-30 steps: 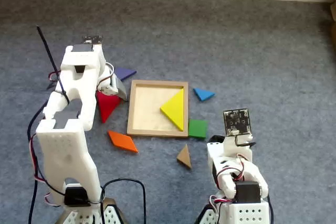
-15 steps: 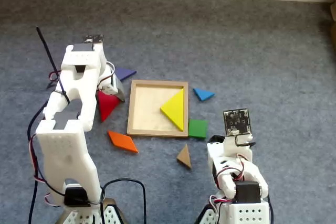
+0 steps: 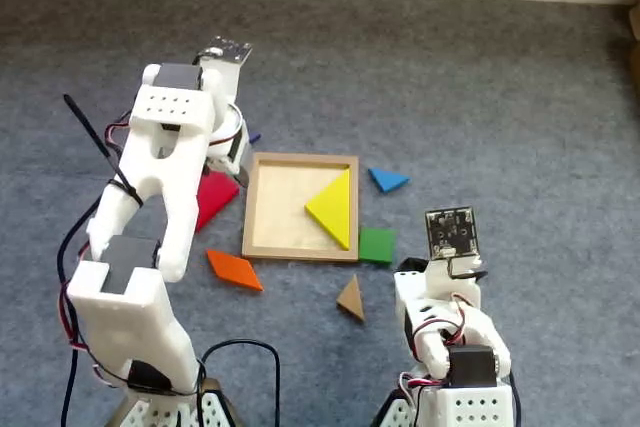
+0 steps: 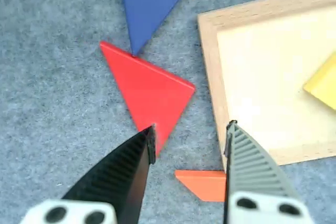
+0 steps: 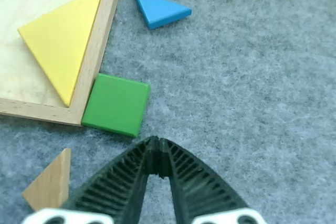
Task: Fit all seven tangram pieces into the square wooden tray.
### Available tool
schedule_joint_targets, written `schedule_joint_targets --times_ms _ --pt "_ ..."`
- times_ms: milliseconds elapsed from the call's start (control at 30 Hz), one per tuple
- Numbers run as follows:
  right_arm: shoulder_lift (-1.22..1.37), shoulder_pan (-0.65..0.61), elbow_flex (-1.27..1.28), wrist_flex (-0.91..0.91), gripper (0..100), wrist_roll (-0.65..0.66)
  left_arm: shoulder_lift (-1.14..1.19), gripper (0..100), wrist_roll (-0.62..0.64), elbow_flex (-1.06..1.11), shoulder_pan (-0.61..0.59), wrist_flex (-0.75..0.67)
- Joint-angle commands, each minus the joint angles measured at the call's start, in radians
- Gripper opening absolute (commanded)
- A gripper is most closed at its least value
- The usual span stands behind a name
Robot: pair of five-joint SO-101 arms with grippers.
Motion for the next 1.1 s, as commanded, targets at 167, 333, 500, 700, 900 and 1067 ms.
schedule_joint_targets --times_ms 167,333,500,700,900,1067 --pt "-0.012 0.01 0.094 -0.01 2.3 0.011 0.007 32 -0.008 -0.002 -0.116 0.0" --pt "-0.012 0.01 0.094 -0.01 2.3 0.011 0.168 34 0.032 -0.012 -0.143 -0.101" --pt "-0.012 0.01 0.094 -0.01 2.3 0.011 0.266 34 0.041 -0.031 -0.136 -0.169" --pt "-0.012 0.01 0.094 -0.01 2.3 0.011 0.312 26 0.041 -0.077 -0.114 -0.147" --pt "-0.012 0.01 0.094 -0.01 2.3 0.011 0.32 19 0.023 -0.077 -0.087 -0.147" --pt "-0.012 0.01 0.094 -0.01 2.3 0.011 0.312 19 0.023 -0.091 -0.065 -0.117"
